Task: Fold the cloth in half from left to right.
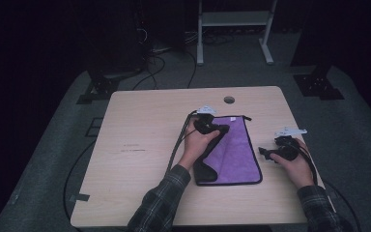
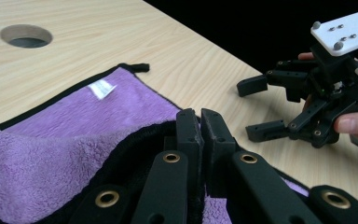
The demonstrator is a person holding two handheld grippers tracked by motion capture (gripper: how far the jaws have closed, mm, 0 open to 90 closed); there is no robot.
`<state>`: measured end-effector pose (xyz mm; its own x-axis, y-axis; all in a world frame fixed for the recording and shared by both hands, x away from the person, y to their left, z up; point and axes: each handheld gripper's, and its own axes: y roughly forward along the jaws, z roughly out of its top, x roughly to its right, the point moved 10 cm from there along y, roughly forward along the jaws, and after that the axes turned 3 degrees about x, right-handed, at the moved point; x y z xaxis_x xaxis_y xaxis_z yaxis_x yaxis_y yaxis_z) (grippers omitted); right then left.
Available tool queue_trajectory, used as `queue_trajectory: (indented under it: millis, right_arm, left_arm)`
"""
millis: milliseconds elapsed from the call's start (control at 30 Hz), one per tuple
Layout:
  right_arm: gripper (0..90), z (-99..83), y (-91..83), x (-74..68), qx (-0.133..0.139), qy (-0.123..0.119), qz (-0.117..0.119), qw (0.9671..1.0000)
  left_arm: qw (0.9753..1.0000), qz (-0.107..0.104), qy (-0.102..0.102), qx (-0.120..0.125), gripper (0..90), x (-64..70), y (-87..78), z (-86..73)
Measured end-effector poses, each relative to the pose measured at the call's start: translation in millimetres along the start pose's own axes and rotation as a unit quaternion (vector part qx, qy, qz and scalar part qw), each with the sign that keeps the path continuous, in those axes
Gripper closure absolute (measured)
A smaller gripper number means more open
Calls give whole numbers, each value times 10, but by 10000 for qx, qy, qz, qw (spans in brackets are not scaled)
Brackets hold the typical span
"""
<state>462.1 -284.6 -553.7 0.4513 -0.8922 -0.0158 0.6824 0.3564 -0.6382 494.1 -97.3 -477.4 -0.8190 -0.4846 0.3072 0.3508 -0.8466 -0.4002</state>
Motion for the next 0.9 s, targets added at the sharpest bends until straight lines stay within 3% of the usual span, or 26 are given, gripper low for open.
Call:
queue_trajectory:
  millis: [400, 900]
  right_arm:
    - [143, 0, 0, 1, 1, -8, 1, 10000]
    - [140, 0, 1, -2, -5, -16, 20, 10000]
  left_arm:
    - [9998, -186, -95, -6, 867, 119, 312, 58]
    - [9987, -232, -221, -385, 866, 167, 755, -165]
